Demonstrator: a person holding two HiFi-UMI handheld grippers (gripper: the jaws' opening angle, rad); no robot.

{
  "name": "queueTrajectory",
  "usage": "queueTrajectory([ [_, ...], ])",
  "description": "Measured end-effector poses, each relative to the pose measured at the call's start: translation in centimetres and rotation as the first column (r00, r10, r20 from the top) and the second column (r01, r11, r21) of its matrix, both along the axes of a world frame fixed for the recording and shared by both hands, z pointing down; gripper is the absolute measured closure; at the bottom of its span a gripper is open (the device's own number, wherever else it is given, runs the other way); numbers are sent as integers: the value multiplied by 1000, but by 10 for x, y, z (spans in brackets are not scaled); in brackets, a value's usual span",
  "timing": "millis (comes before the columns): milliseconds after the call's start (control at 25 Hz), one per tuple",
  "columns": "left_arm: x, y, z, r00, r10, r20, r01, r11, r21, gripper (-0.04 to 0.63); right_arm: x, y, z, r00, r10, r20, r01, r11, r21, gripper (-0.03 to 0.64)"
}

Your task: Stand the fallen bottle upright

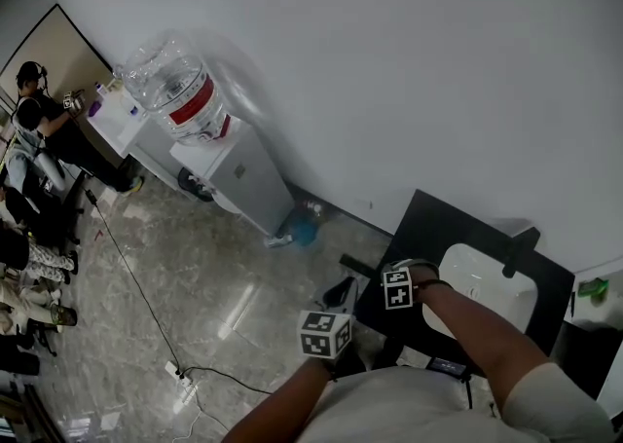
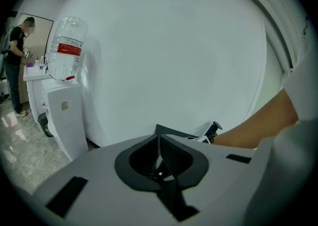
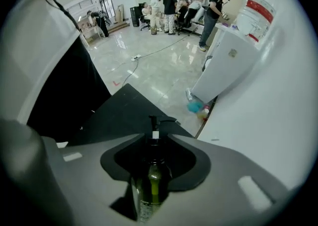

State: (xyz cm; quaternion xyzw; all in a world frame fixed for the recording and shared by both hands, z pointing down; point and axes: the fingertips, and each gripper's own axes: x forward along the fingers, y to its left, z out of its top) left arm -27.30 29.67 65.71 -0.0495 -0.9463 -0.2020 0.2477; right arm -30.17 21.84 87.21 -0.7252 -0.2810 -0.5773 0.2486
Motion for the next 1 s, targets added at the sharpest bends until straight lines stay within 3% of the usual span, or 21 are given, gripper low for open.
queueTrajectory([
  [280, -4, 6, 5, 1000, -3, -6, 3, 1000, 8, 588, -7, 9, -4, 999, 24, -39, -26, 998, -57, 494],
  [400, -6, 5, 4, 1000, 1, -2, -1, 1000, 9, 588, -13, 8, -16, 994, 82, -69, -90, 989, -117, 495],
  [600, -12, 0, -3, 1000, 22, 14, -22, 1000, 5, 588, -33, 12, -56, 961, 234, -146, -264, 933, -244, 497],
  [720, -19, -8, -8, 999, 44, 24, -44, 999, 2, 588, -49, 7, -78, 919, 336, -206, -387, 868, -312, 497],
  [800, -25, -15, -11, 997, 67, 30, -66, 998, -4, 588, -63, 1, -91, 875, 411, -257, -481, 801, -355, 497],
  [1000, -42, -31, -25, 991, 128, 42, -126, 992, -30, 588, -94, -29, -120, 711, 578, -401, -703, 564, -434, 499],
])
